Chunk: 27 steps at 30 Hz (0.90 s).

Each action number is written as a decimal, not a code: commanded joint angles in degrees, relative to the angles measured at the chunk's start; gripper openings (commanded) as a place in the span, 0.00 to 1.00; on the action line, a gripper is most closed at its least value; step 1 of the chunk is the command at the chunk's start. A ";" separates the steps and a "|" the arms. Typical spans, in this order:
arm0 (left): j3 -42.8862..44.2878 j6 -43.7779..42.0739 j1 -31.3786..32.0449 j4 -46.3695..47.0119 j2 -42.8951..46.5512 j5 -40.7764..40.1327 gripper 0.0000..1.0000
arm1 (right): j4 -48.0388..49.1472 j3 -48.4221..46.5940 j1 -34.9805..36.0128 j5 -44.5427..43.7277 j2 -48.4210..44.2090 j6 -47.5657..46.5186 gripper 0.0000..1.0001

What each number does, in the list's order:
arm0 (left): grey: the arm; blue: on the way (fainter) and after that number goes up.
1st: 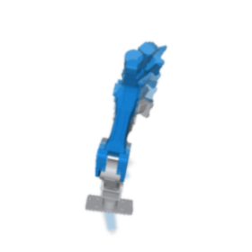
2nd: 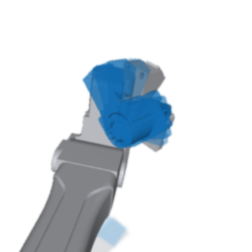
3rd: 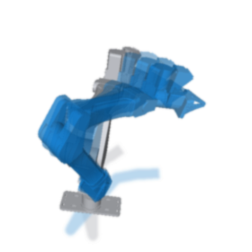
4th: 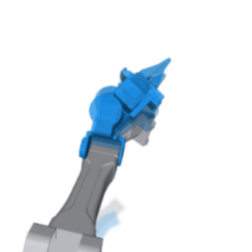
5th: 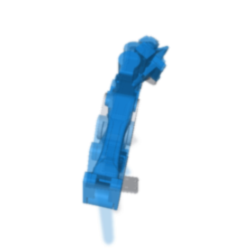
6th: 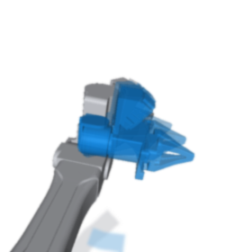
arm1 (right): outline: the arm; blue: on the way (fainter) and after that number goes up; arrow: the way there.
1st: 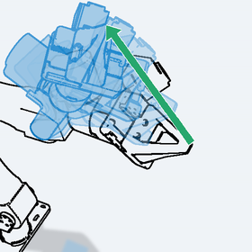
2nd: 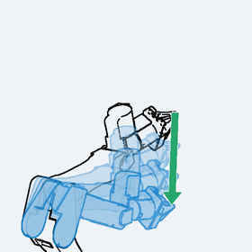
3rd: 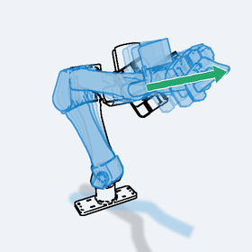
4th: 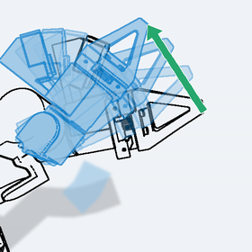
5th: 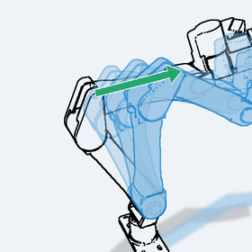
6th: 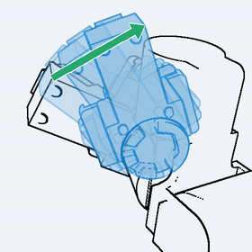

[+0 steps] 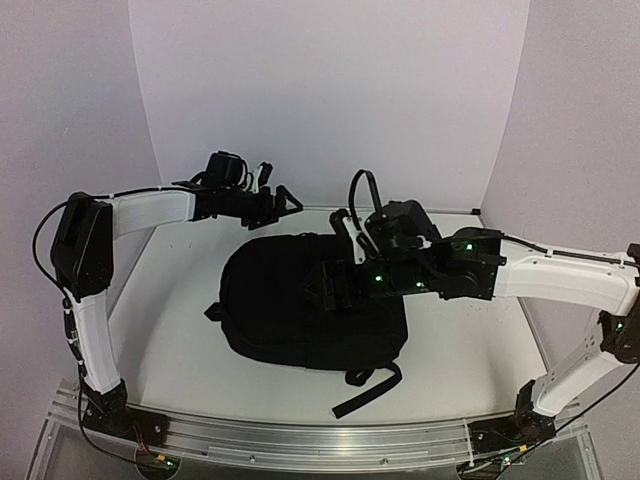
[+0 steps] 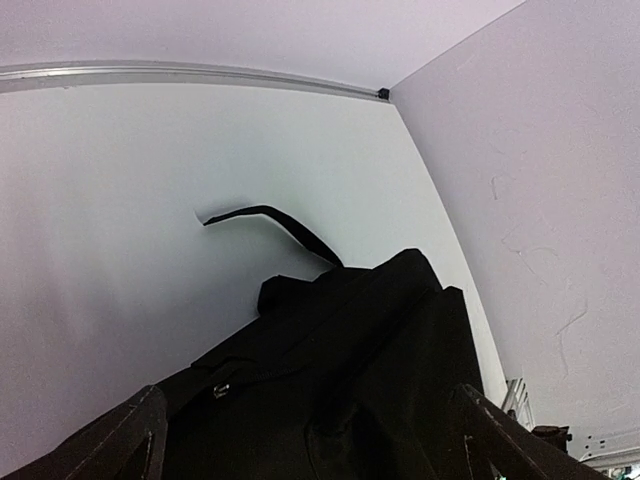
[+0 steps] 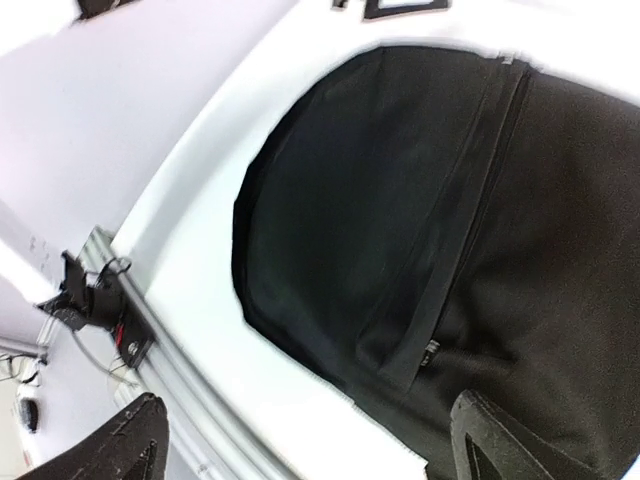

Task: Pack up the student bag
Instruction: Reset both arms

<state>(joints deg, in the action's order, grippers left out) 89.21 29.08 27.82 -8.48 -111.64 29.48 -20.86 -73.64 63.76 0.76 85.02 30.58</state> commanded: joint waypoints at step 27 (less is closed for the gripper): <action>-38.85 3.07 -42.44 2.91 44.25 -4.58 1.00 | 12.42 17.42 -53.94 -7.26 -14.58 -7.89 0.98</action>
<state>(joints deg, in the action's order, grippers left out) 52.10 32.64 -11.81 -2.18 -73.34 25.54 -13.17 -58.16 12.85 -5.05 77.33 25.61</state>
